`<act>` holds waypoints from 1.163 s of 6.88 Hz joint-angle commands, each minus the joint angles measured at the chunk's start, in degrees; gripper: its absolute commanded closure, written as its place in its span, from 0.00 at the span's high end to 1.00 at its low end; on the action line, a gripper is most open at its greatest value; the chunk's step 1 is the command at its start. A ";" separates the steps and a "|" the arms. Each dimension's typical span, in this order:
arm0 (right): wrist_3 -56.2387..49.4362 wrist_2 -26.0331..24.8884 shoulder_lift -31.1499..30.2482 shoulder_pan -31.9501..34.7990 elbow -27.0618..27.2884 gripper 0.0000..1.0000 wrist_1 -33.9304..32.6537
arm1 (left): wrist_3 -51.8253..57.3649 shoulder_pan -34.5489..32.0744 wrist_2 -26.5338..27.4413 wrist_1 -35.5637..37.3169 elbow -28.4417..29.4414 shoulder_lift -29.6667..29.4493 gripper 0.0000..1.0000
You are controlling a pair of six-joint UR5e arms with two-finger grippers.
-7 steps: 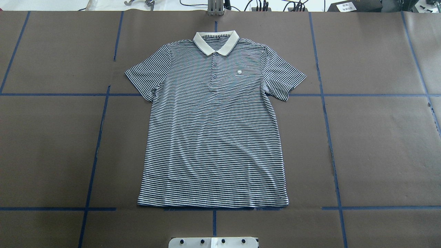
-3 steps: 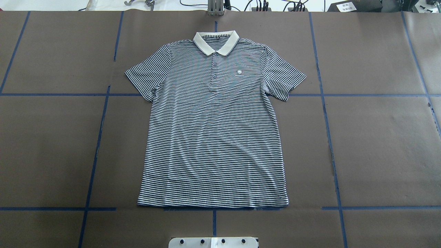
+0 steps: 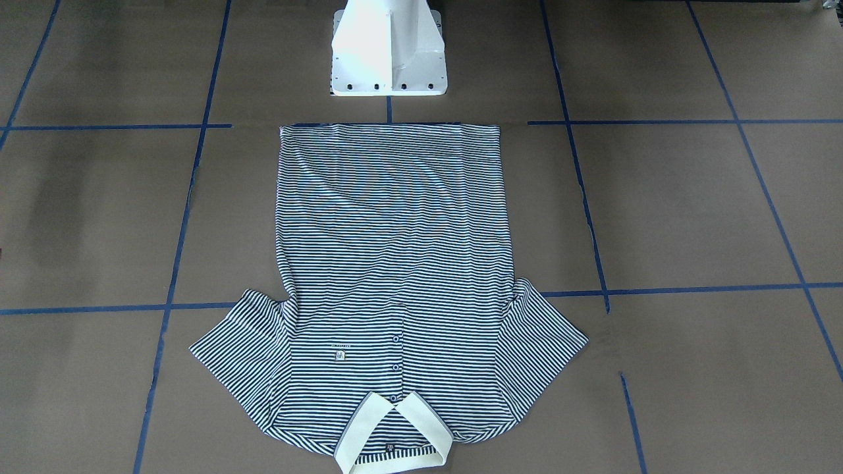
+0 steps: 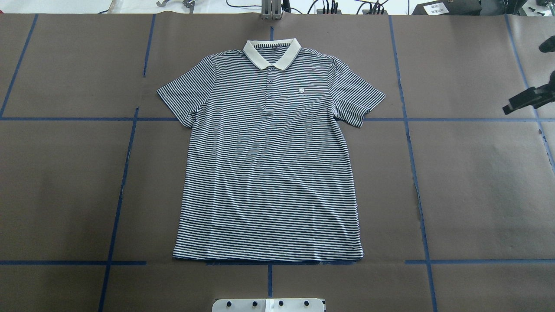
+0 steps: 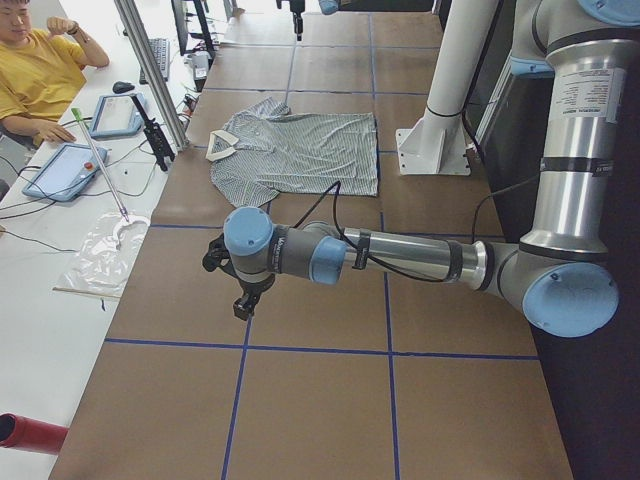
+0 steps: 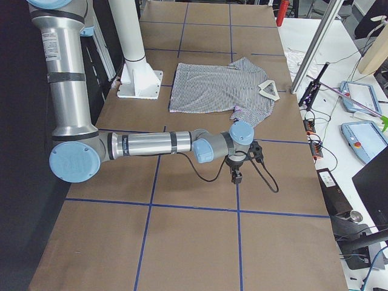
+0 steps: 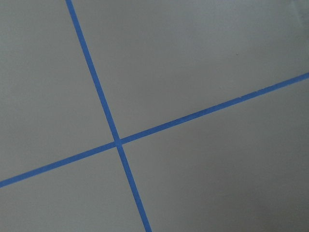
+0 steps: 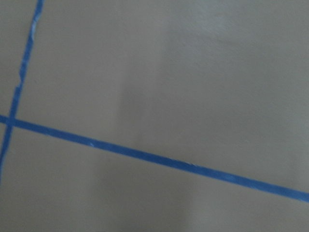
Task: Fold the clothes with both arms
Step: 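Reach the right gripper to the shirt shoulder near the collar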
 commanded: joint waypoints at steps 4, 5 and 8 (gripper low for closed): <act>48.16 -20.05 23.01 -16.95 -15.80 0.85 13.08 | 0.13 0.23 -3.41 -2.63 0.40 2.35 1.00; 50.33 -20.25 23.73 -17.75 -16.35 0.85 13.08 | 0.13 0.23 -3.41 -2.63 0.40 2.35 1.00; 52.02 -21.04 21.90 -18.81 -16.88 0.78 12.82 | 0.05 0.23 -3.41 -3.42 0.49 2.35 1.00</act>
